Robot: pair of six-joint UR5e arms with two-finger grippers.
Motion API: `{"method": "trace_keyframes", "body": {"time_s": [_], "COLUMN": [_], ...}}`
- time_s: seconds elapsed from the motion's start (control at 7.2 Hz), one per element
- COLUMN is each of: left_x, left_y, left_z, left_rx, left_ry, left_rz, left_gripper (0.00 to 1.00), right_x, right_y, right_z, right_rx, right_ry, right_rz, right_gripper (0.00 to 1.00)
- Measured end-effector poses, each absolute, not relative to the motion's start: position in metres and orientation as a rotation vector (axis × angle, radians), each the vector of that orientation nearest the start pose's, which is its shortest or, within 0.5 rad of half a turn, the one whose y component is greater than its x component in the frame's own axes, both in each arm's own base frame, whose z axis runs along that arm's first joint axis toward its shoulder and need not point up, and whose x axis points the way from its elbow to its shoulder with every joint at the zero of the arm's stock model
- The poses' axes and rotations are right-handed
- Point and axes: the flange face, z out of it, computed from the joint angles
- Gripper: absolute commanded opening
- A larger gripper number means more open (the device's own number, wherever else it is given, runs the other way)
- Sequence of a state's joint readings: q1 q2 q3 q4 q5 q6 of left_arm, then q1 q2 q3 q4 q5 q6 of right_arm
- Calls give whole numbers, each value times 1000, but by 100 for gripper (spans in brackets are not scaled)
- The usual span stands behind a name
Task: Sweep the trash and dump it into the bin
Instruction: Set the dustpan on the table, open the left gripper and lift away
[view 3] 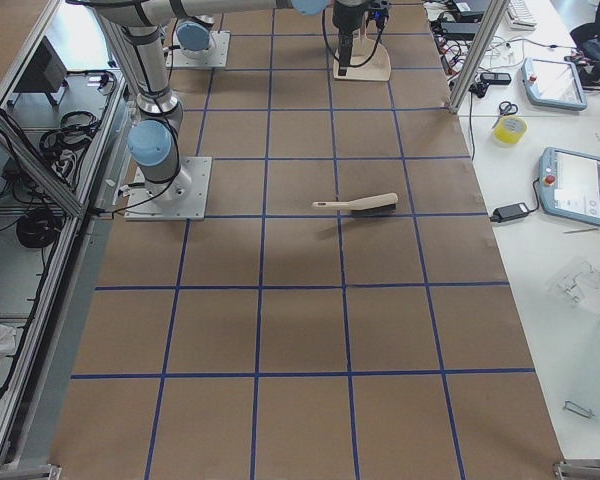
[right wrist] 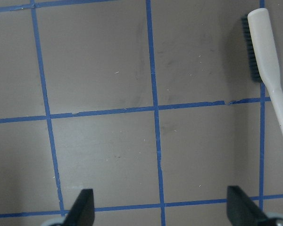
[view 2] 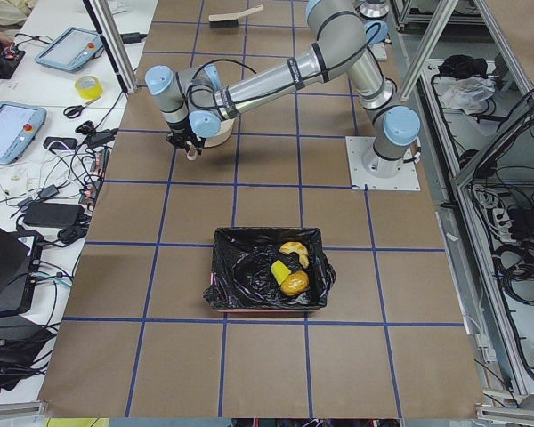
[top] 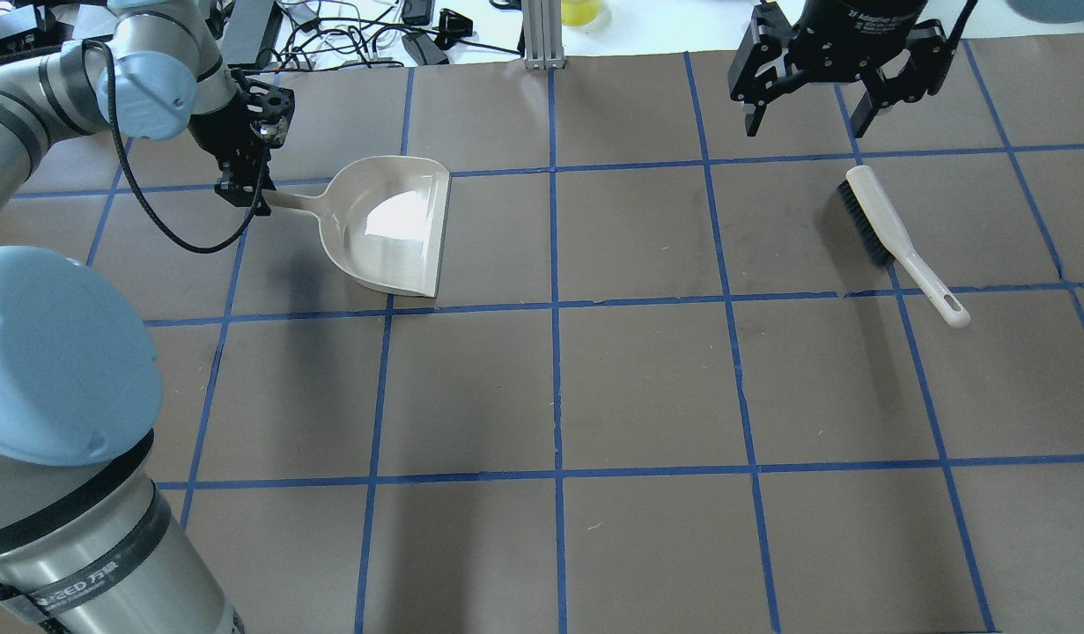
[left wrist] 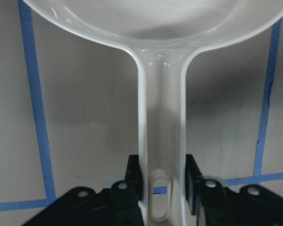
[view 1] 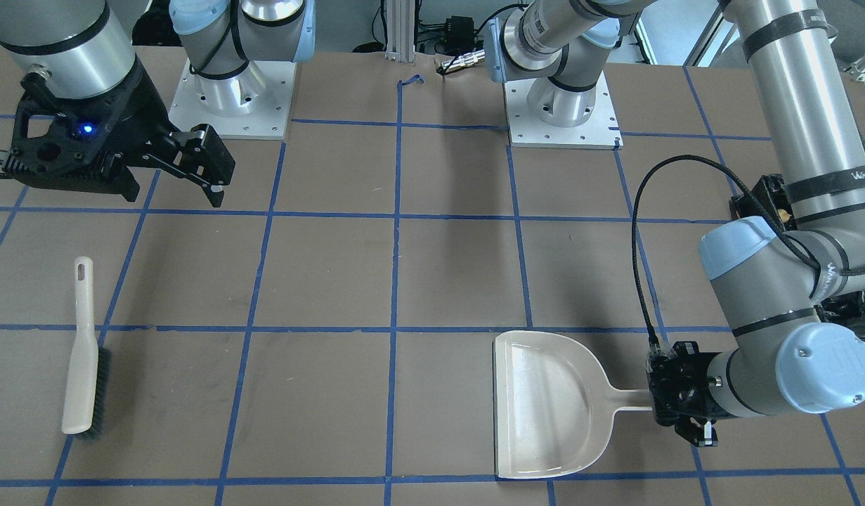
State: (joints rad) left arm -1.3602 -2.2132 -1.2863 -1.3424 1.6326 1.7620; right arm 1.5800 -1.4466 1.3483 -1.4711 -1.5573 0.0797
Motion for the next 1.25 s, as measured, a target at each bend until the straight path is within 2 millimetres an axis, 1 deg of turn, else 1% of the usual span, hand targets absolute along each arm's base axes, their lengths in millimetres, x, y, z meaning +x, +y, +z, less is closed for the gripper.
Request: {"method": "trace_keyframes", "body": {"time_s": [0.14, 0.28, 0.42, 0.56, 0.69, 0.83, 0.97, 1.11, 1.25], "left_x": [21, 4, -32, -75, -112, -134, -144, -148, -148], "left_y": [-719, -722, -725, -723, -714, -699, -675, -648, -622], "left_z": [259, 272, 296, 323, 349, 374, 404, 436, 461], "left_rx": [2231, 2176, 2101, 1998, 1881, 1789, 1706, 1630, 1527], "left_ry": [2303, 2360, 2427, 2494, 2571, 2643, 2713, 2774, 2839], "left_rz": [179, 113, 32, -2, -3, 13, 44, 86, 130], "left_gripper": [93, 93, 97, 98, 100, 100, 100, 100, 100], "right_x": [140, 140, 140, 140, 140, 140, 139, 139, 139], "right_y": [-541, -541, -541, -541, -541, -541, -541, -541, -542], "right_z": [523, 523, 523, 523, 523, 523, 523, 523, 523], "right_rx": [110, 110, 110, 111, 111, 111, 111, 112, 112], "right_ry": [3127, 3127, 3127, 3127, 3127, 3127, 3127, 3127, 3127], "right_rz": [3, 3, 3, 3, 3, 3, 3, 2, 1], "right_gripper": [99, 99, 99, 99, 99, 99, 99, 99, 99]}}
